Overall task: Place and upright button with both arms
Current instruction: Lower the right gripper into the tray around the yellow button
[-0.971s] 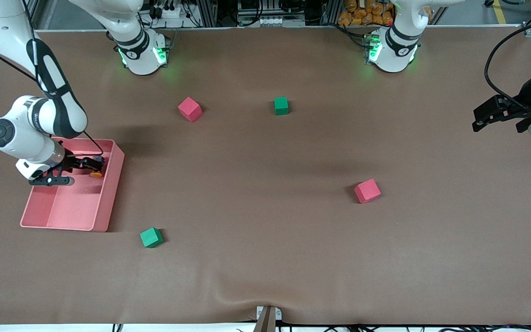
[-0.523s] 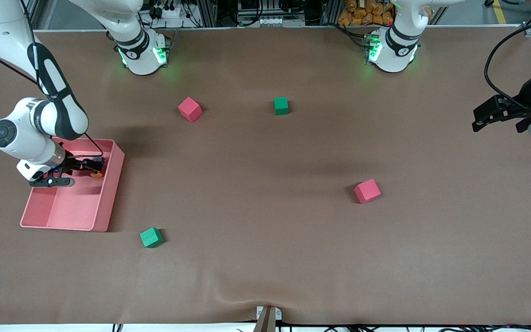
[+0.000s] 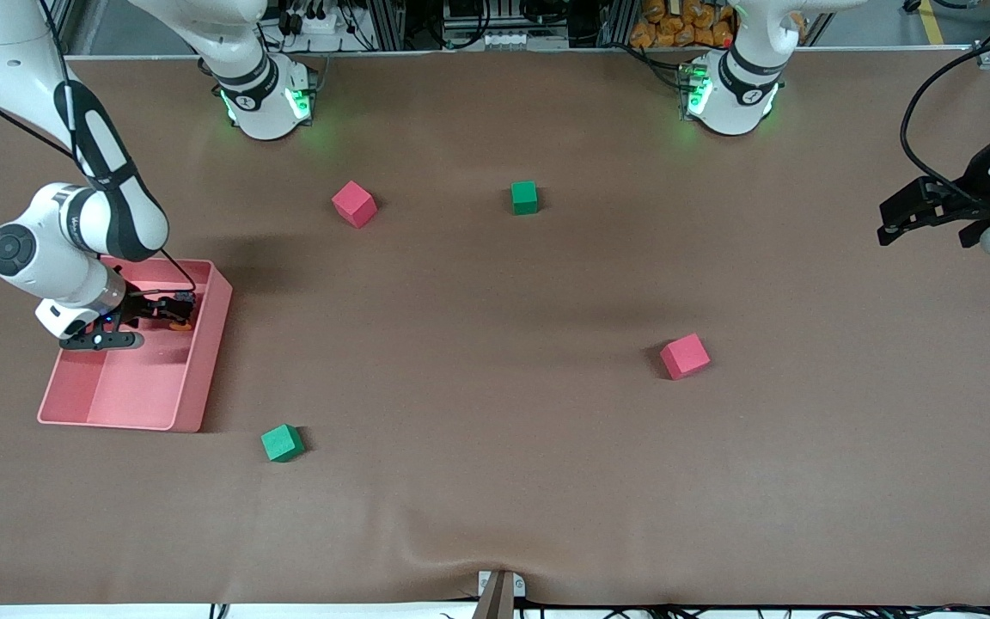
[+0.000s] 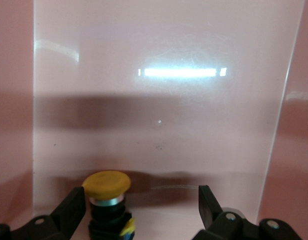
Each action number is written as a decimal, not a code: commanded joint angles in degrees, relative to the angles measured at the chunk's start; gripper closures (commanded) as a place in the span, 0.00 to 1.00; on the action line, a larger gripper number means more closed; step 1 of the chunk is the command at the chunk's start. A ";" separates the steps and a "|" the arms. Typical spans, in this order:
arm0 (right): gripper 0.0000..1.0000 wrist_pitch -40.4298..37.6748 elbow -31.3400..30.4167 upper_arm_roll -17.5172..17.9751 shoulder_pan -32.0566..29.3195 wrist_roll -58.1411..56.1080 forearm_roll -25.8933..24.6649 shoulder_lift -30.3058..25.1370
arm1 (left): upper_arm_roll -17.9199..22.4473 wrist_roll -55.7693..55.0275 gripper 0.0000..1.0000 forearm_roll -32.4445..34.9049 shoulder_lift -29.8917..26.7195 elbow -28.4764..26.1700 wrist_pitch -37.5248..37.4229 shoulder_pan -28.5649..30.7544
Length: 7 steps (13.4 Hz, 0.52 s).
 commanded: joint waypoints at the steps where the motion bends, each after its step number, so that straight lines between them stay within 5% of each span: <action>1: 0.00 1.14 -0.21 0.21 0.25 -0.12 -0.65 0.22 | 0.00 -0.16 0.00 -0.52 0.11 0.77 -0.30 -0.14; 7: 0.00 0.70 0.41 0.12 3.15 1.37 -0.21 -0.05 | 0.00 0.11 0.00 -0.52 0.11 0.68 -0.30 -0.05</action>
